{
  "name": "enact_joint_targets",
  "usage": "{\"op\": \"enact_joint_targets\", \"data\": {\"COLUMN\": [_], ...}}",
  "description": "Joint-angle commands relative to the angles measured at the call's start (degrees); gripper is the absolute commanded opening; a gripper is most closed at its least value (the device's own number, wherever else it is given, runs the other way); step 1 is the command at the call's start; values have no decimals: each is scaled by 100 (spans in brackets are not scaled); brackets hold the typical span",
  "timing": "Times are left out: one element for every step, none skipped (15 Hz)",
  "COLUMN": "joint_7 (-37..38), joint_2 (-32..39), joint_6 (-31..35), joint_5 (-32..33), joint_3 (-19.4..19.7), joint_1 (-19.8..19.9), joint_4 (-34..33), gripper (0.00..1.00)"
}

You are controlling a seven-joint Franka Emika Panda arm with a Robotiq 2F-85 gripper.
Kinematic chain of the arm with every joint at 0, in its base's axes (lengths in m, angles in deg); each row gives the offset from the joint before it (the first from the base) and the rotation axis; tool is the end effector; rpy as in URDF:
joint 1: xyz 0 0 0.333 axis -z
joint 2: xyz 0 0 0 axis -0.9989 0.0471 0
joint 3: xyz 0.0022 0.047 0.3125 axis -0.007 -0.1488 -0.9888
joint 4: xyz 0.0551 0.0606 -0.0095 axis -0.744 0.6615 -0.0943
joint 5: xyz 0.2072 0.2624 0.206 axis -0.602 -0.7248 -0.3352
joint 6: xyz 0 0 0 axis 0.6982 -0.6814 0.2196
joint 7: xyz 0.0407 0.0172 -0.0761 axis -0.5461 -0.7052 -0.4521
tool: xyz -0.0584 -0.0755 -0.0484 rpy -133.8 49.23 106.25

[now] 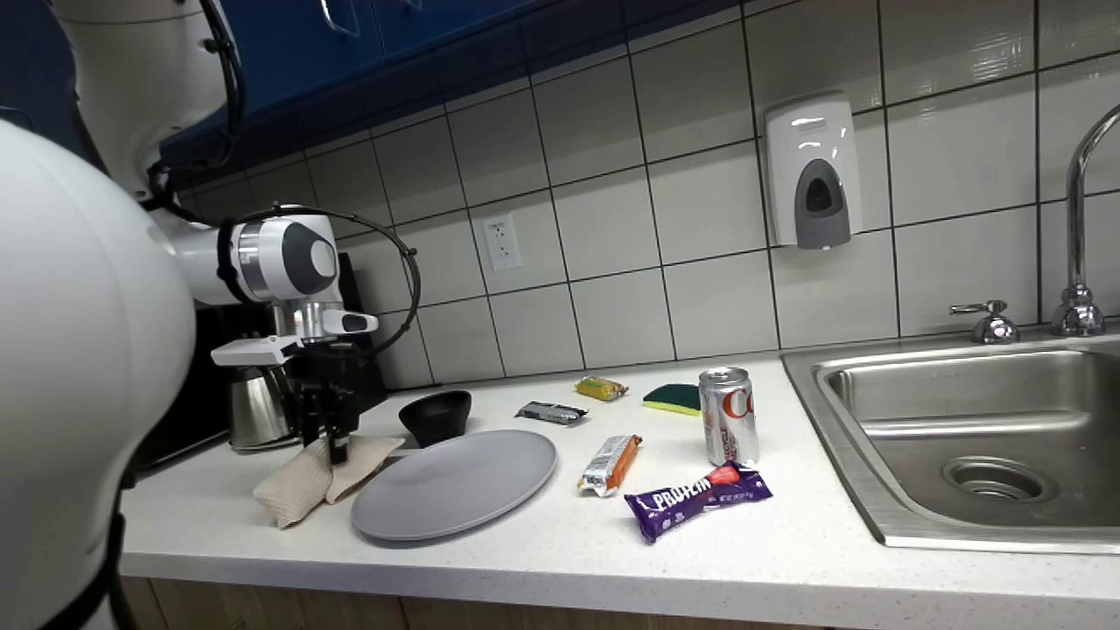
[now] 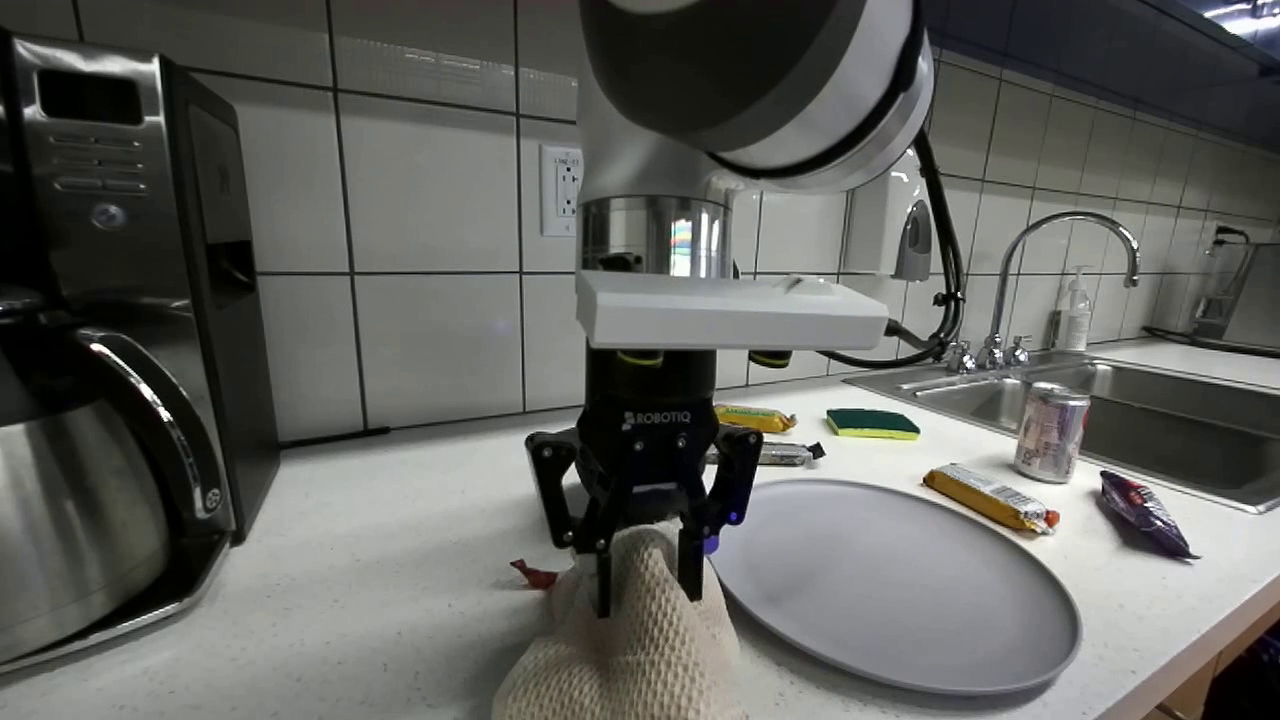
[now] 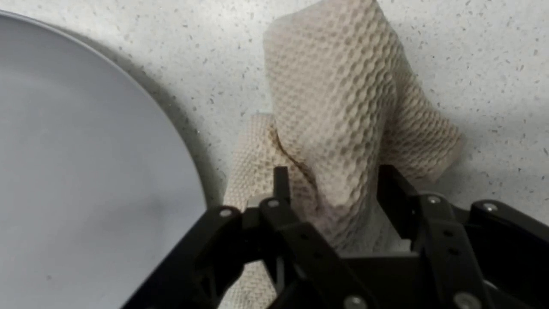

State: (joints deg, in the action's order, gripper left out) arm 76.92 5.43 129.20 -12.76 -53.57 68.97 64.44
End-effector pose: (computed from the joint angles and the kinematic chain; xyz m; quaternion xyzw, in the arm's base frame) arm 0.4500 0.2901 0.2566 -0.9971 0.0192 0.0684 0.0268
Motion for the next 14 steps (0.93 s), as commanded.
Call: {"op": "enact_joint_targets", "data": {"joint_7": [-217, -233, -256, -290, -343, -400, -480, -570, -670, -793, -1009, -1153, -1365, -1554], "joint_2": [-92, -124, -170, -220, -297, -354, -417, -482, -537, -599, -670, -744, -825, -914], "joint_6": [-240, -274, -306, -323, -335, -338, -332, -350, -374, -407, -446, -490, -531, -594], "joint_5": [-131, -137, -140, -154, -180, -212, -246, -285, -335, -401, -534, -591, -692, -754], "joint_3": [25, 30, 37, 40, 45, 50, 55, 67, 76, 80, 67, 76, 75, 86], "joint_1": [-3, 4, 17, 34, 61, 87, 121, 154, 185, 222, 282, 324, 376, 424], "joint_4": [-113, -111, -99, -77, -30, 2, 43, 79, 105, 142, 191, 243, 307, 370], "gripper": [88, 97, 100, 100, 100, 100, 100, 100, 100, 100, 100, 100, 100, 100]}}
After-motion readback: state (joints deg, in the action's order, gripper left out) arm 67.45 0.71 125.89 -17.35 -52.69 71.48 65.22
